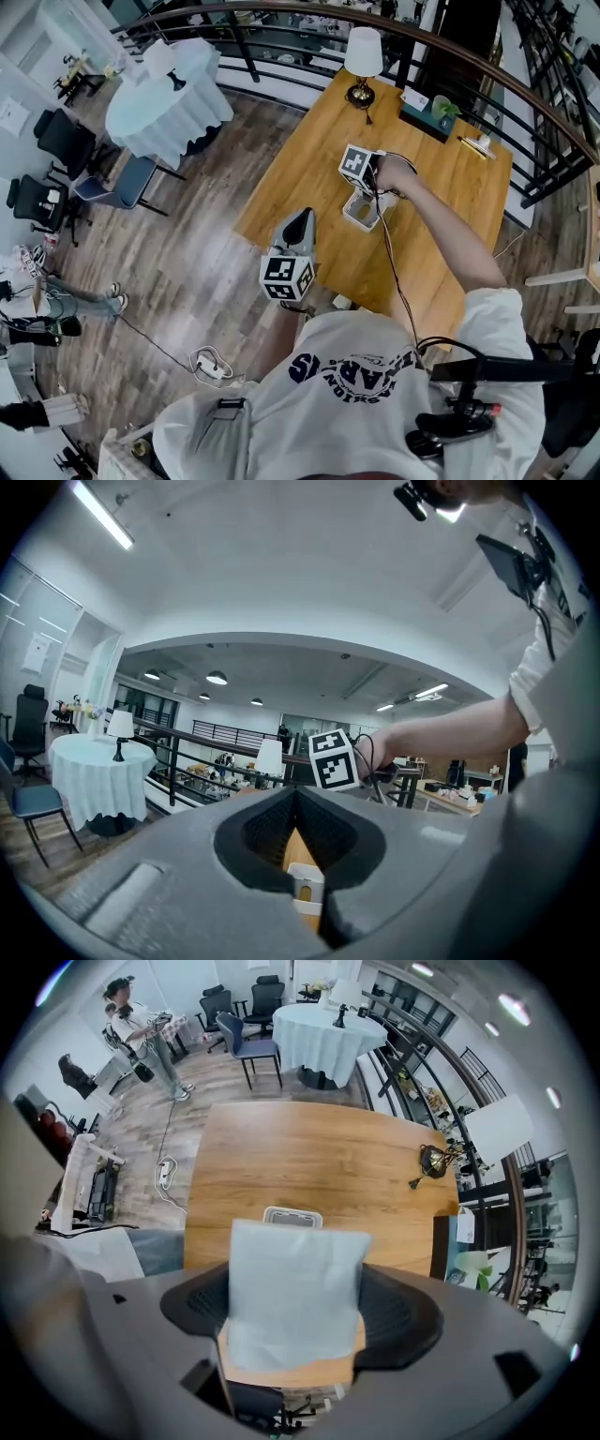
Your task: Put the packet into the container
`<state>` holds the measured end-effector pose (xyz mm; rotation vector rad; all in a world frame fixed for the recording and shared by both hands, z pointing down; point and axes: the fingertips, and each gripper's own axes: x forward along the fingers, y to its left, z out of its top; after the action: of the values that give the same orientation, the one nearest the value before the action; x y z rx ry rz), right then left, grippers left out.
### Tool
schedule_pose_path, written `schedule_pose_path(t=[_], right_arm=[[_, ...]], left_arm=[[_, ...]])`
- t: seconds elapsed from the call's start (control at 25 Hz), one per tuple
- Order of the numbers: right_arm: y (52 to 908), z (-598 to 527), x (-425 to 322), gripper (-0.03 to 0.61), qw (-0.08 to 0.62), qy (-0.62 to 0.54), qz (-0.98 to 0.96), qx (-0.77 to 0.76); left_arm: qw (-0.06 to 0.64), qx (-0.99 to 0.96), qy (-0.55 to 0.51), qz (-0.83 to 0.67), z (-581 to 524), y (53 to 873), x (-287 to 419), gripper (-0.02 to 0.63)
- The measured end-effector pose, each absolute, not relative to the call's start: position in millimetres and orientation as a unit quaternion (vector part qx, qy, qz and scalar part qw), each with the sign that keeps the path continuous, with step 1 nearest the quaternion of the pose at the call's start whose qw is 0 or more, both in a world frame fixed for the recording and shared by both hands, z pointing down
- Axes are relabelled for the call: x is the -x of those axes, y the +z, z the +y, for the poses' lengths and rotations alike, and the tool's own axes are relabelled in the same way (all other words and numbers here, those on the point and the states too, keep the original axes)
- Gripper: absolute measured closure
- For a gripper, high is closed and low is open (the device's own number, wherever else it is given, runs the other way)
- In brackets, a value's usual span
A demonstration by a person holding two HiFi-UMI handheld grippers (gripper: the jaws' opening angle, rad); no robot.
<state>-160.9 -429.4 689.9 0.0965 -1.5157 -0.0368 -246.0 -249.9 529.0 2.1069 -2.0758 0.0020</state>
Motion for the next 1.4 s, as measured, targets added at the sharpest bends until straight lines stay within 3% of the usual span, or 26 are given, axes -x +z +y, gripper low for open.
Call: schedule_pose_path(t=[0.88,1.4], right_arm=[[868.2,-424.4,167.2,0.173,0.757,-0.032,-0.649,-0.065],[884.2,-433.3,169.4,0.173,0.749,-0.038,-0.656,-0.082]], left_arm=[[0.105,-0.665,0.02,-0.739,-212.2,545.5,269.8,0.611],[0.11,-0.652,0.021,-0.75,-203.1,549.7,280.1,0.611]])
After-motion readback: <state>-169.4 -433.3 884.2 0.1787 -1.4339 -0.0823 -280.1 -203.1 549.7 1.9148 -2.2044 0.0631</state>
